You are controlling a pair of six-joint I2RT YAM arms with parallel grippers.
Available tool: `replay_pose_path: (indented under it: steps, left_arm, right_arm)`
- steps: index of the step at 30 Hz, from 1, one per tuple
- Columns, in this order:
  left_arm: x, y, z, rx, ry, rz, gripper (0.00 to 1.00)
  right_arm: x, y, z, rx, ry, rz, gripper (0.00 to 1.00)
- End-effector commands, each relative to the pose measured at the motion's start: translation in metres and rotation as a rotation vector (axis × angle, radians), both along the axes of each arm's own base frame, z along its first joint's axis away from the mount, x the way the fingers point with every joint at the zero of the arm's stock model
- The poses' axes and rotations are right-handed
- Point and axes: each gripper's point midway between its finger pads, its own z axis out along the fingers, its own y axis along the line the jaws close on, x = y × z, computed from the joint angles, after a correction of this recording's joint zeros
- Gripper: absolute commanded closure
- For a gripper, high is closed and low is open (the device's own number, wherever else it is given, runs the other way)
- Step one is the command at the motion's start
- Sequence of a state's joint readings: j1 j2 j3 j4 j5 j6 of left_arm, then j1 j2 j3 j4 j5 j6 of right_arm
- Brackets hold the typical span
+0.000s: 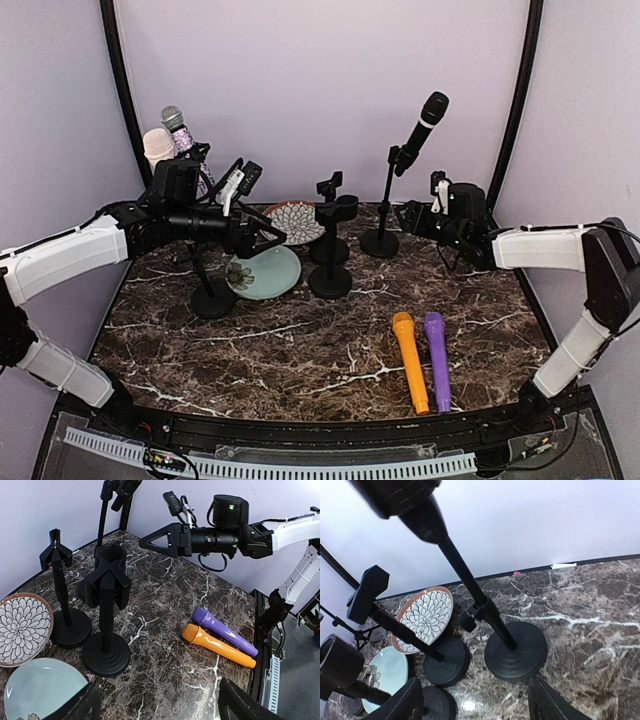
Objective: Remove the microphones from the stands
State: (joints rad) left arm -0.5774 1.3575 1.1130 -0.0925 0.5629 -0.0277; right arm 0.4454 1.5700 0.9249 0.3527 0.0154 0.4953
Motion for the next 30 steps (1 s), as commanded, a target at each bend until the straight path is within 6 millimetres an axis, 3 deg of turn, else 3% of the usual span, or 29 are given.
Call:
replay_pose_path:
  steps: [1,6,12,21,30]
  left_arm:
    - [-0.012,0.007,0.007,-0.015,-0.070,-0.051,0.17]
    - [-0.012,0.011,-0.002,-0.011,-0.066,-0.051,0.17]
    - [-0.011,0.011,-0.009,0.004,-0.055,-0.054,0.17]
    - [-0.010,0.013,-0.011,0.013,-0.056,-0.049,0.17]
    - [-0.010,0.012,-0.013,0.018,-0.055,-0.049,0.17]
  right_arm:
    - [0.041,0.006,0.041,0.083,-0.214,0.057,0.31]
    - [0.073,-0.001,0.039,0.075,-0.281,0.062,0.37]
    - [0.095,0.014,0.033,0.054,-0.316,0.143,0.42]
    - [0.104,0.028,0.027,0.078,-0.323,0.215,0.43]
    - [0.112,0.035,0.022,0.086,-0.330,0.239,0.52]
